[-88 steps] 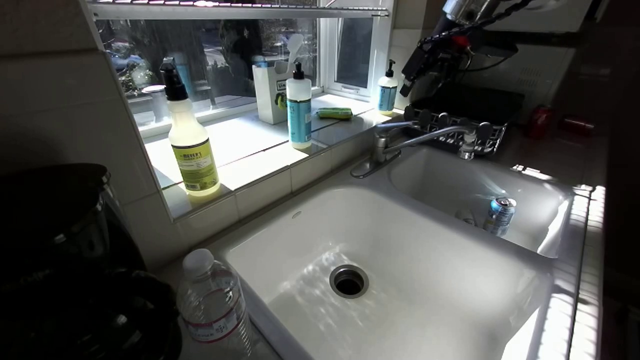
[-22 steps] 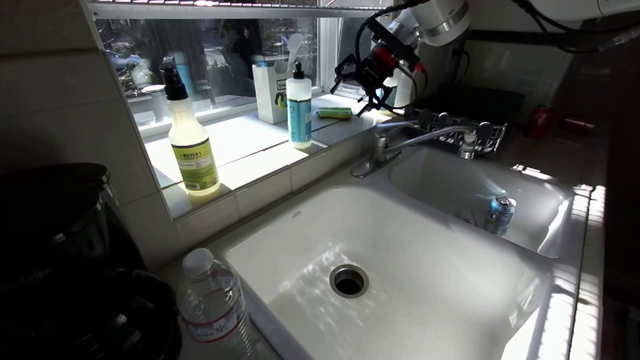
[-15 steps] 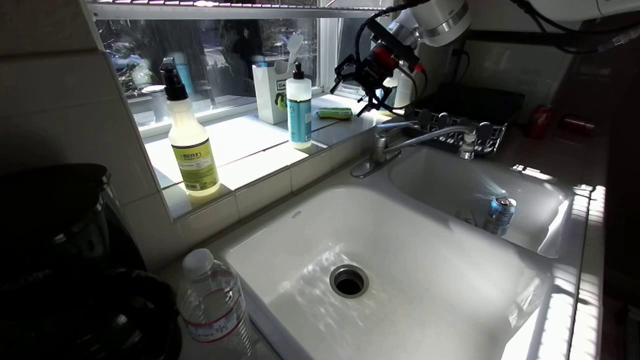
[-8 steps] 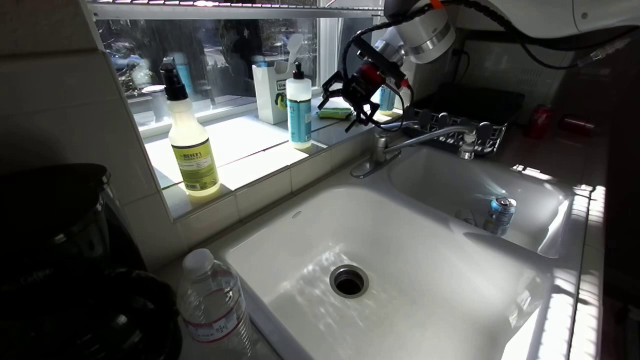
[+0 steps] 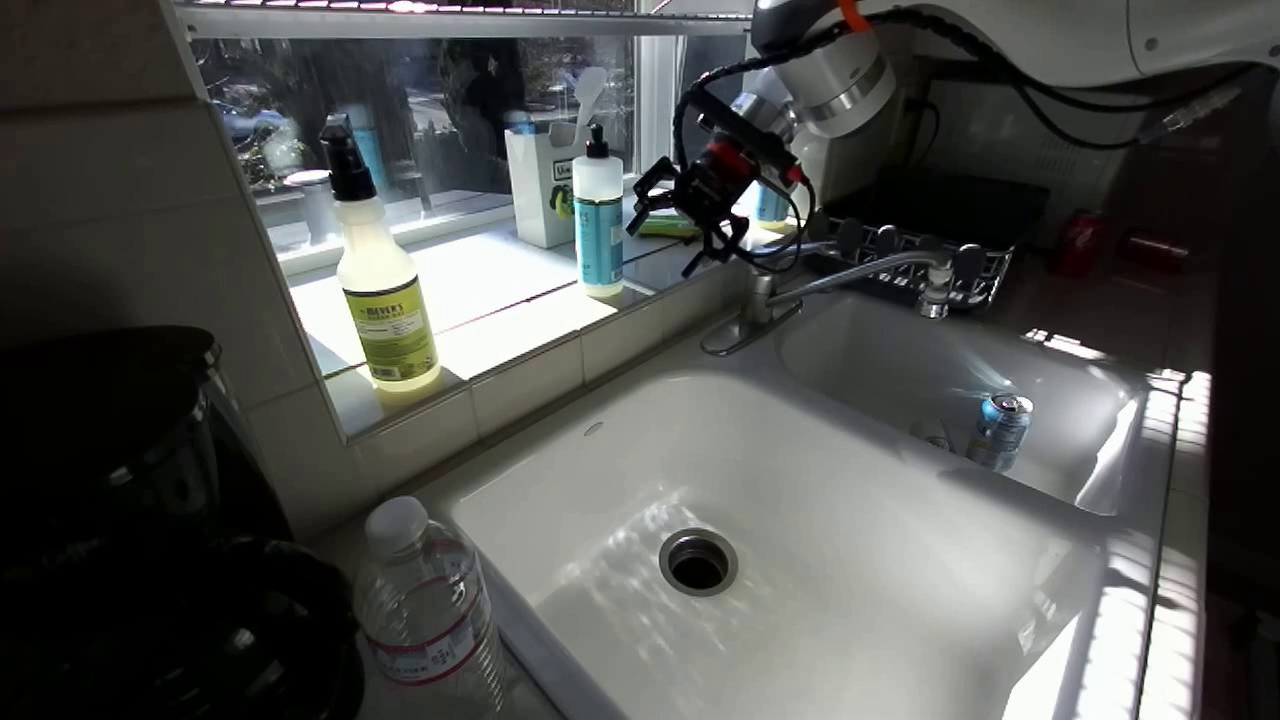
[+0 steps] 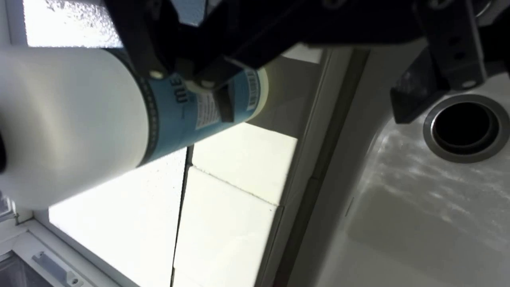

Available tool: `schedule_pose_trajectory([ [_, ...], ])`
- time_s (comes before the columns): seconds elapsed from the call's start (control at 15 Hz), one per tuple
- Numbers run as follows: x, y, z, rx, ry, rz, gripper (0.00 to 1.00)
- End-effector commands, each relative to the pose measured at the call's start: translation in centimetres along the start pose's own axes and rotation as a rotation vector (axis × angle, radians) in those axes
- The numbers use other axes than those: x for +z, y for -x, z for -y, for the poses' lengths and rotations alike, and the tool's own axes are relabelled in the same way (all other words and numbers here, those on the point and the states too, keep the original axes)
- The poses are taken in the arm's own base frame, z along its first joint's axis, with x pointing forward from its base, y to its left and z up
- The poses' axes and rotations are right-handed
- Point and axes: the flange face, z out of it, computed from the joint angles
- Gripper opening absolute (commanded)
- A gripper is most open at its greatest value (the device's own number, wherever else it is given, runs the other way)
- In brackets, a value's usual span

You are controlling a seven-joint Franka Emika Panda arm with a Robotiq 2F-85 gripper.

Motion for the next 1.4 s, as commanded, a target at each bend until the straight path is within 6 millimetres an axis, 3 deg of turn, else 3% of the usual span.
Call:
schedule_pose_trajectory([
  [0.0,-1.0,-0.7,-0.2,0.063,0.005,-0.038,1.0],
  [0.4,-2.2,-2.8,-0.5,0.12,-0.029,-0.07,1.0],
  [0.8,-2.4,-4.2,0.6,0.153,-0.096,-0.064,1.0],
  [1.33,-0.1,-5.1,2.5,0.192,-0.112,-0.024,1.0],
])
